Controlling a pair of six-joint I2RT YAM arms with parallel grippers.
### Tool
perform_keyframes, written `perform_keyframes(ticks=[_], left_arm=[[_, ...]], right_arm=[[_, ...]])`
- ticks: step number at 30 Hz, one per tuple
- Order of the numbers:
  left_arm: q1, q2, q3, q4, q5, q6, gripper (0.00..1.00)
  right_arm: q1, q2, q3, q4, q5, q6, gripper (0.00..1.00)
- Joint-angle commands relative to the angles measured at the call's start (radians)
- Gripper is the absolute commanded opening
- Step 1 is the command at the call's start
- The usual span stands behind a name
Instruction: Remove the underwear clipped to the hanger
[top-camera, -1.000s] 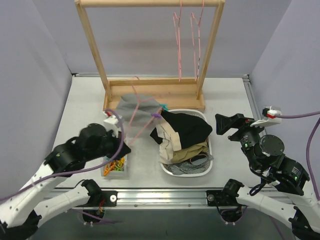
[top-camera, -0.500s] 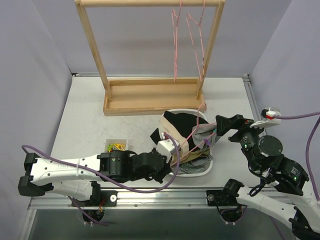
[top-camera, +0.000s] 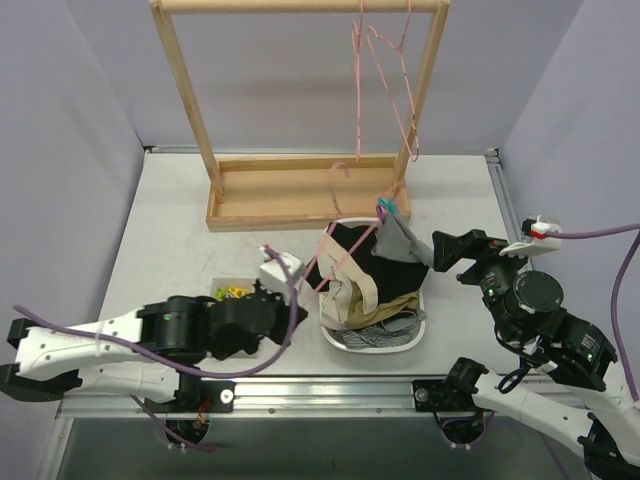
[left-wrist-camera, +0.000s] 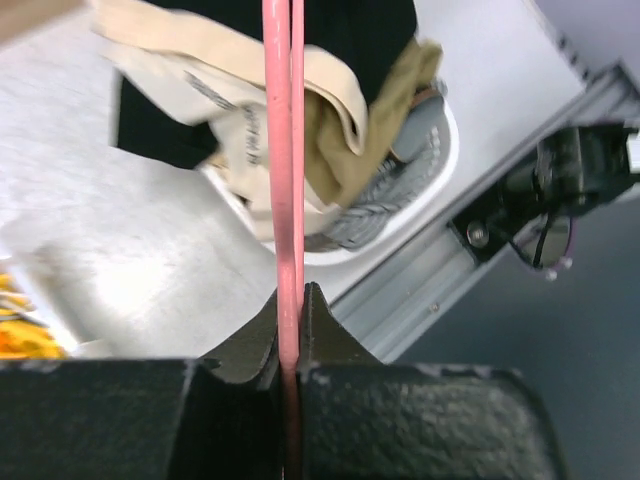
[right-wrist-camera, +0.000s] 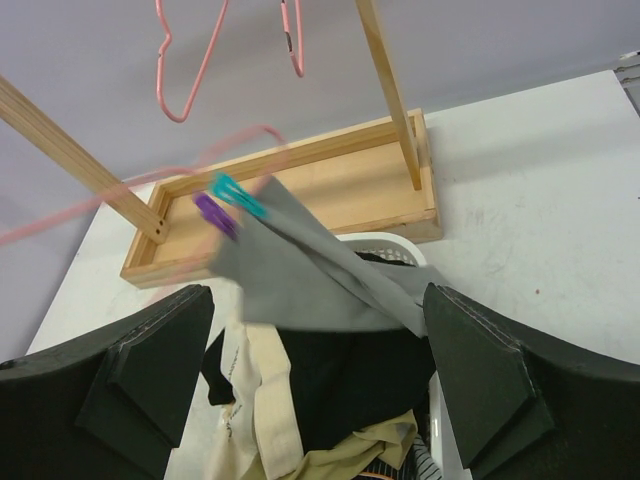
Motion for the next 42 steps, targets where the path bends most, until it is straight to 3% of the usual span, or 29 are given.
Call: perform_keyframes(ticks=[1, 4, 9, 20, 28, 34, 38, 42], left_arm=[[0.006, -0.186, 0.08, -0.113, -0.238, -0.038, 0.02], [0.006, -0.24, 0.118, -0.25, -0.32, -0.064, 0.02], [0.006, -0.177, 0.172, -0.442, -0.352, -0.148, 0.02], [-0.031, 0.003, 0.039, -0.031, -0.015, -0.021, 0.02], [-0.031, 0.029, -0.036, 0.037, 0.047, -0.073, 0.02], [-0.031, 0.021, -0.081, 0.126, 0.094, -0.085, 0.02], [-0.032, 0.017, -0.104, 0.129, 0.097, -0.107, 0.02], [-0.034, -0.028, -0.131, 0.141, 0.087, -0.119, 0.02]], right_arm=[[0.003, 0.008, -0.001, 0.019, 0.032, 0.012, 0.89], [0.003, 0.018, -0.003, 0.019, 0.03, 0.015, 0.89], [0.003, 0.045, 0.0, 0.019, 0.023, 0.016, 0.9], [0.003, 0.051, -0.003, 0.016, 0.019, 0.021, 0.9], [0.003, 0.048, -0.015, 0.003, 0.041, 0.023, 0.9], [0.001, 0.178, 0.019, -0.154, 0.092, 0.145, 0.93], [-0.014, 0.187, -0.007, -0.181, 0.064, 0.239, 0.95], [-0.052, 0.177, -0.065, -0.151, -0.067, 0.311, 1.0]])
